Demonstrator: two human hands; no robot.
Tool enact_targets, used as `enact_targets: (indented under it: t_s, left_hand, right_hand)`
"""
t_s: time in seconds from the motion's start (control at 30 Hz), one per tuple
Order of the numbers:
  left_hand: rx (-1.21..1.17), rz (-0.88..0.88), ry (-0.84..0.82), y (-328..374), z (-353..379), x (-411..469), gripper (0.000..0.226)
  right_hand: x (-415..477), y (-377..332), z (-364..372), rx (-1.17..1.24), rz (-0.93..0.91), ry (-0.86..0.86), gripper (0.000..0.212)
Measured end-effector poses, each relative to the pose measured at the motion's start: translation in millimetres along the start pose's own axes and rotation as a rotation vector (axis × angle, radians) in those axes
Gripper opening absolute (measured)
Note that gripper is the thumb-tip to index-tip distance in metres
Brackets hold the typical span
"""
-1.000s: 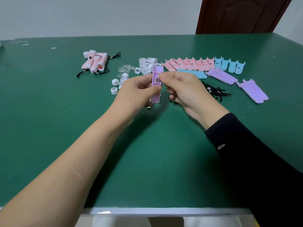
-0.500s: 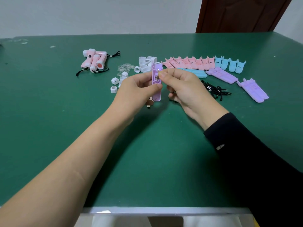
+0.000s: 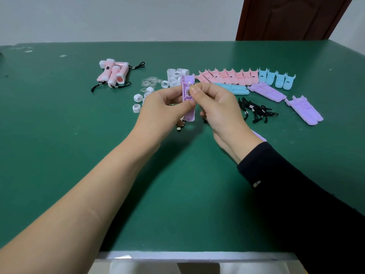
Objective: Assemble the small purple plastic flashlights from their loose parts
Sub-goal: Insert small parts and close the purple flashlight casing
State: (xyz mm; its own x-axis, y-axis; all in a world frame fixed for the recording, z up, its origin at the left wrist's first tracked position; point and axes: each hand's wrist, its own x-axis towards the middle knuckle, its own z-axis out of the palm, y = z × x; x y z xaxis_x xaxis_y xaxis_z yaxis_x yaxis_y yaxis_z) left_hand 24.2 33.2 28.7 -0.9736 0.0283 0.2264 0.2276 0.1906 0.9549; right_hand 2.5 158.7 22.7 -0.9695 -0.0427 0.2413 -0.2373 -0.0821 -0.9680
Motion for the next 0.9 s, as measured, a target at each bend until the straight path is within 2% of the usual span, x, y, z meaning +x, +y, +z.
enact_targets:
  t_s: [0.3,0.43,0.53,0.67,0.9]
  left_hand:
    - [-0.039,-0.053,0.001,1,1,0,0.016]
    - [-0.038,-0.051,0.002,1,0,0,0.018]
    - [0.05,-0.03,0.004,-1,-1,0,0.02]
    - [0.123,0.001,0.004,-3,-1,0,0.028]
    - [0.176,0.054,0.006,-4,-1,1,0.035]
  right_hand:
    - [1,1,-2,-0.011,0.003,-0.019,0.015]
    - [4,-4,-10,-0.139,-0.099,-0.042,0.016]
    - [5,-8,-15,-0.285,-0.182,-0.067,0.013]
    - [7,-9,-20,-0.414,-0.214,-0.09,0.01]
    - [9,-9,-27,-0.465,-0.261,-0.186,0.013]
